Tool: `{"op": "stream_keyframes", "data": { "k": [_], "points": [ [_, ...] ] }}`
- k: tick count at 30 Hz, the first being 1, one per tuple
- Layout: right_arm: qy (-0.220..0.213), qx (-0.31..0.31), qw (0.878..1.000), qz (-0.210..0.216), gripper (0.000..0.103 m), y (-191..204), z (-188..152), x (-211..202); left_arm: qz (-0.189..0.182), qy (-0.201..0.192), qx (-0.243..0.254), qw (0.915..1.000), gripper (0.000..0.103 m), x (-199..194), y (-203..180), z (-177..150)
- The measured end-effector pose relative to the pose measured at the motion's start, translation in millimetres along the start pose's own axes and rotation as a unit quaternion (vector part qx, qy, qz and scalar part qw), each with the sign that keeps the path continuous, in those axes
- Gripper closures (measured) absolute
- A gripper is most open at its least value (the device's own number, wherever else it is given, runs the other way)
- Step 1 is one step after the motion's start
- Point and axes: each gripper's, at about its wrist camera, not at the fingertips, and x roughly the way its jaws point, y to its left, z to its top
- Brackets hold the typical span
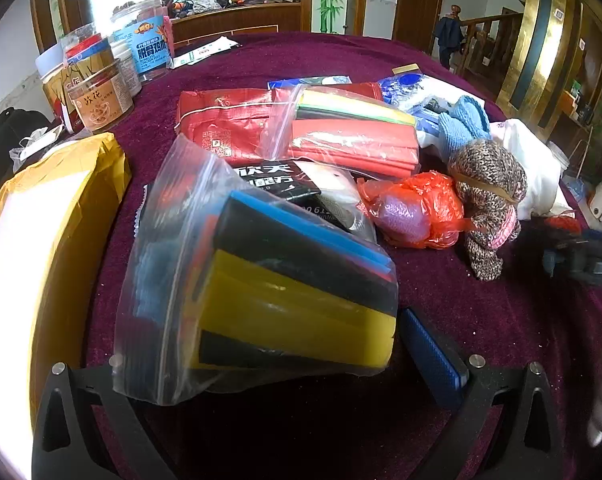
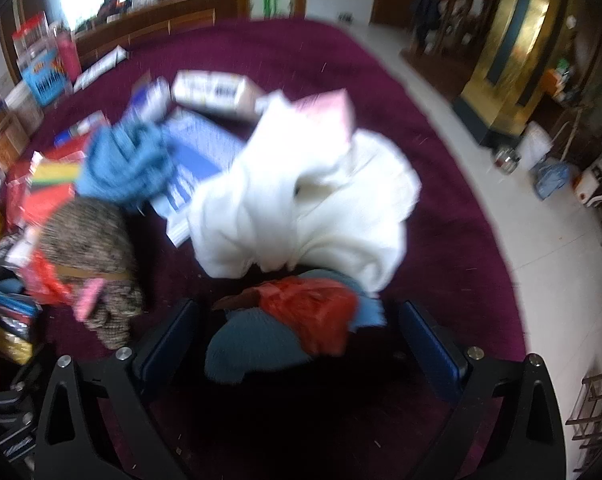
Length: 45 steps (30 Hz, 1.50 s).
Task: Organize soft objects
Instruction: 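Grasp the clear zip bag of coloured sponges with the left tool, then lift the sponge bag with the left tool while the right tool grasps the knitted brown ball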
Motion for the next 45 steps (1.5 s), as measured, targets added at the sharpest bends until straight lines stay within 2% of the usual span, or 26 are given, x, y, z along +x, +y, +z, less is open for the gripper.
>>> {"op": "stream_keyframes", "data": {
  "k": [2, 4, 7, 9, 11, 19, 31, 35, 37, 40, 43, 45],
  "points": [
    [-0.049, -0.006, 0.998, -0.023, 0.003, 3.2, -1.6, -29.4, 0.001, 0.0, 0.001, 1.0, 0.0, 0.9, 0.2, 0.3],
    [-0.119, -0.011, 0.992, -0.048, 0.003, 5.8, -6.0, -63.3, 0.002, 0.0, 0.001, 1.0, 0.0, -0.2, -1.3, -0.9],
    [-0.227, -0.009, 0.969, -0.096, 0.002, 13.7, -15.0, -107.5, 0.002, 0.001, 0.001, 1.0, 0.0, -1.3, -1.5, -0.7],
    [-0.263, -0.012, 0.958, -0.112, 0.001, 19.1, -16.6, -124.7, 0.001, 0.0, 0.001, 1.0, 0.0, -1.3, -1.8, -0.9],
    [-0.28, -0.022, 0.952, -0.117, 0.001, 26.2, -12.8, -135.3, 0.002, 0.0, 0.001, 1.0, 0.0, -1.3, -1.9, -1.0],
    [-0.281, -0.036, 0.953, -0.11, 0.001, 33.7, -9.2, -142.4, 0.002, 0.0, 0.001, 1.0, 0.0, -1.4, -1.7, -1.0],
    [-0.263, -0.026, 0.959, -0.104, 0.001, 27.5, -4.2, -123.7, 0.003, 0.0, 0.001, 1.0, 0.0, -1.3, -1.5, -0.7],
    [-0.233, -0.004, 0.971, -0.049, 0.001, 25.3, 14.5, -101.4, -0.005, 0.007, 0.008, 0.9999, 0.001, -2.7, -0.1, 0.2],
    [-0.208, 0.015, 0.978, -0.015, 0.001, 21.9, 22.5, -81.5, -0.017, 0.013, 0.007, 0.9997, 0.007, -8.3, 4.8, 0.2],
    [-0.199, 0.047, 0.979, 0.007, 0.001, 14.8, 19.5, -58.5, -0.077, -0.005, -0.018, 0.9969, 0.009, -35.5, 26.1, 1.3],
    [-0.192, 0.067, 0.979, 0.01, 0.001, 6.5, 12.3, -39.5, -0.08, -0.035, -0.024, 0.9959, 0.009, -55.9, 40.3, 4.7],
    [-0.185, 0.083, 0.979, 0.03, 0.001, -2.1, 14.2, -35.4, -0.076, -0.036, -0.024, 0.9962, 0.008, -58.9, 45.9, 8.4]
  ]
}}
